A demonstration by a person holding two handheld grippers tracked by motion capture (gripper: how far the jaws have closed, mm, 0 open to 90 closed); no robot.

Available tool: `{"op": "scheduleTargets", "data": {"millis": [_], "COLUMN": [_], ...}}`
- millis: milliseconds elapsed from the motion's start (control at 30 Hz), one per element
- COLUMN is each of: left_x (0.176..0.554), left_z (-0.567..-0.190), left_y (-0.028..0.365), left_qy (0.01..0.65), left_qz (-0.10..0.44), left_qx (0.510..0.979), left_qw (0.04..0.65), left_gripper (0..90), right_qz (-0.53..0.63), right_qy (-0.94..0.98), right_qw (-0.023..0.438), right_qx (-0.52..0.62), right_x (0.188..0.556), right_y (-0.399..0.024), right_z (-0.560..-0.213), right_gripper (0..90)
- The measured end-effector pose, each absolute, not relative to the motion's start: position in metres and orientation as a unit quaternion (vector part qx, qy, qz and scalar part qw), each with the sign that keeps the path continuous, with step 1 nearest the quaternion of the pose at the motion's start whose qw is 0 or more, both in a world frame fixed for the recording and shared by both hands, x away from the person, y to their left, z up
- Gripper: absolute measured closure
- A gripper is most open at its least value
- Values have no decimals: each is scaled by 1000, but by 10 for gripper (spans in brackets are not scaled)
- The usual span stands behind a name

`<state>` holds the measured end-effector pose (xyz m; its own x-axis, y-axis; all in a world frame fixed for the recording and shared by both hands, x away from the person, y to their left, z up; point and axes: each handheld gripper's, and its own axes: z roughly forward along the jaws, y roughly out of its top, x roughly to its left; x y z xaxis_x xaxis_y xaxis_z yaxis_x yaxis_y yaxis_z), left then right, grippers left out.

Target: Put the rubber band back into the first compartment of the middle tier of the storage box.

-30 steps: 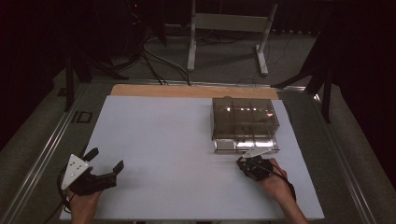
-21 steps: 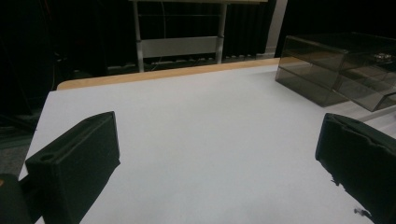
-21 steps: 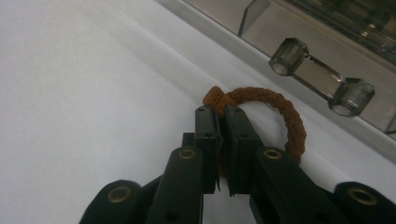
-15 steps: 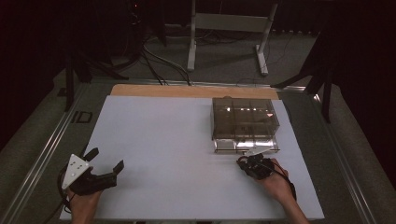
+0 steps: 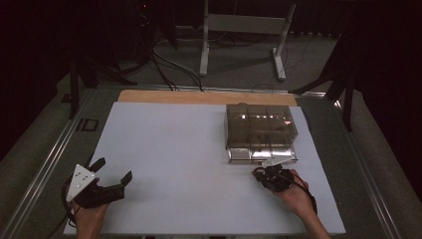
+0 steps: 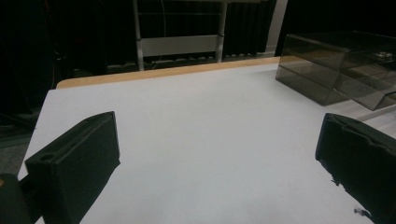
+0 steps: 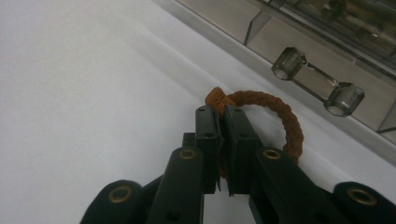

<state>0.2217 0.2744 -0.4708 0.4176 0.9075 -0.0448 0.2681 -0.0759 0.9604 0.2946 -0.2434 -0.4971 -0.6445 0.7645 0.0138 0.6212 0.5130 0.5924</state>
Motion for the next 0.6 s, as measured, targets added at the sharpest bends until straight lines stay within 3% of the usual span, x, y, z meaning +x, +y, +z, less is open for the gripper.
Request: {"op": "scheduleTargets", "data": {"millis": [600], "left_x": [222], "left_z": [-471], "left_y": [275], "left_qy": [442], "left_qz": [311], "left_qx": [664], "left_qw": [517], "left_gripper": [12], "right_qz": [293], "right_qy": [864], "right_qw": [124], "right_qx": [390], "right_x": [291], "right_y": [-237], "right_z": [-489], "right_gripper": [864]}}
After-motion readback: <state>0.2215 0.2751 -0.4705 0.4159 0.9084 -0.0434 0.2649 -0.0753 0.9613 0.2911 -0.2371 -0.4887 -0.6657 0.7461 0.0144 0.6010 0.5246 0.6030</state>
